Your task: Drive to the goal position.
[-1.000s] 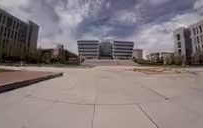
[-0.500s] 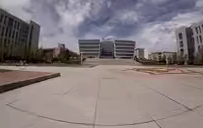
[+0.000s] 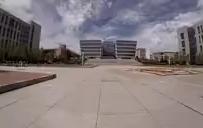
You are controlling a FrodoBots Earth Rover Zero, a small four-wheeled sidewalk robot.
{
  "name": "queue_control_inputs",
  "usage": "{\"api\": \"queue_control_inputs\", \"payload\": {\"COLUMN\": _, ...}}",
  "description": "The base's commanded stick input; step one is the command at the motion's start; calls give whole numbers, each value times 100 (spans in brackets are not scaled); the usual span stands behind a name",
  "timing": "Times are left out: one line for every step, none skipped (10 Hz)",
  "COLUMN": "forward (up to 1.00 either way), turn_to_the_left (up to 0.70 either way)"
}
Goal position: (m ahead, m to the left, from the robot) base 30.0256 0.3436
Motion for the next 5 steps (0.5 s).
{"api": "queue_control_inputs", "payload": {"forward": 100, "turn_to_the_left": 0}}
{"api": "queue_control_inputs", "payload": {"forward": 100, "turn_to_the_left": 0}}
{"api": "queue_control_inputs", "payload": {"forward": 100, "turn_to_the_left": 0}}
{"api": "queue_control_inputs", "payload": {"forward": 100, "turn_to_the_left": 0}}
{"api": "queue_control_inputs", "payload": {"forward": 100, "turn_to_the_left": 0}}
